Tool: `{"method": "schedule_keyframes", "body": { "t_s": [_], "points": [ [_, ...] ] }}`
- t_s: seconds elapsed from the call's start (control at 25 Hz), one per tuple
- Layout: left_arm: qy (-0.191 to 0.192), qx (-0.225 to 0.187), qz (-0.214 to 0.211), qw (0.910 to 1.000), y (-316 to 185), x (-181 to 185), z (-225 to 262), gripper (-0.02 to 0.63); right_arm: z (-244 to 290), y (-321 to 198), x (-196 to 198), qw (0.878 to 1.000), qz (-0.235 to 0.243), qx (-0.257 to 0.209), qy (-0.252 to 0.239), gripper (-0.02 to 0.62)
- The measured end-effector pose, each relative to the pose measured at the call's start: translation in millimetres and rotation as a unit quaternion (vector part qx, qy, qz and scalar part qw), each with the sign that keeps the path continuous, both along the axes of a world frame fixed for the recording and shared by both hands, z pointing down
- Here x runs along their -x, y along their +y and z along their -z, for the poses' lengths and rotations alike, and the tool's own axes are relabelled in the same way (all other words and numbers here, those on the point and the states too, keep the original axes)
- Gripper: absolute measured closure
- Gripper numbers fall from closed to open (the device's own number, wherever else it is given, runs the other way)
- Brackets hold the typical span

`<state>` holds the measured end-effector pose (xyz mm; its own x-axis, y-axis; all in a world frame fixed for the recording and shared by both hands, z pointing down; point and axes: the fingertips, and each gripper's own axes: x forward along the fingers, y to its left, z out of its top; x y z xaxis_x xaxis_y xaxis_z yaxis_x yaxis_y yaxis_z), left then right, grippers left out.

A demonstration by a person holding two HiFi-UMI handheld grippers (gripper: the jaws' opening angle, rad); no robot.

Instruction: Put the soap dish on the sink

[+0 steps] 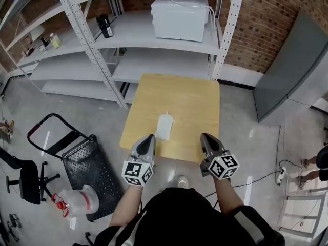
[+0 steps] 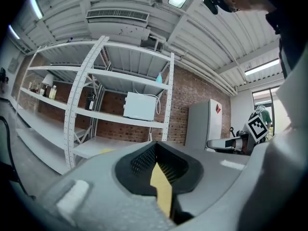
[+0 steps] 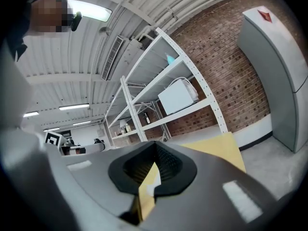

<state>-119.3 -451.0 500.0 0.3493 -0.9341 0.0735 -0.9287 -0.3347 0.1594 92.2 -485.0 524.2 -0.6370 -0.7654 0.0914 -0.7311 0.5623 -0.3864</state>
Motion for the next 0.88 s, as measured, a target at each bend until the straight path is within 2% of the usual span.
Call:
{"method": "schedule_keyframes", "body": {
  "t_s": [0.12, 0.28, 0.4, 0.52, 0.64, 0.76, 0.88],
  "points": [
    [-0.009, -0.003, -0.005, 0.9999, 22.0, 22.0, -0.5, 0.604, 4.5, 21.7, 12.1, 1.0, -0.007, -0.006, 0.009, 0.591],
    [0.002, -0.003, -0.009, 1.0, 43.5, 49.0, -6.1, 0.604, 9.5, 51.3, 26.1, 0.999, -0.019, -0.013, 0.028, 0.591],
    [0.012, 0.0, -0.02, 0.9997, 56.4, 54.4, -9.7, 0.604, 7.7, 70.5, 31.0, 0.998, -0.027, -0.017, 0.045, 0.591],
    [0.017, 0.003, -0.03, 0.9994, 70.9, 55.2, -9.0, 0.604, 4.7, 85.2, 35.6, 0.999, -0.036, -0.01, 0.039, 0.591],
    [0.022, -0.01, -0.017, 0.9995, 80.2, 60.8, 0.3, 0.604, 8.3, 90.0, 43.6, 0.998, -0.026, -0.02, 0.046, 0.591],
    [0.0, -0.033, -0.004, 0.9994, 86.2, 63.7, 9.4, 0.604, 7.9, 84.7, 45.6, 0.998, -0.018, -0.033, 0.059, 0.591],
    [0.006, -0.043, 0.01, 0.999, 87.2, 68.3, 16.2, 0.604, 16.4, 80.0, 39.8, 0.998, -0.021, -0.046, 0.049, 0.591]
  ]
}}
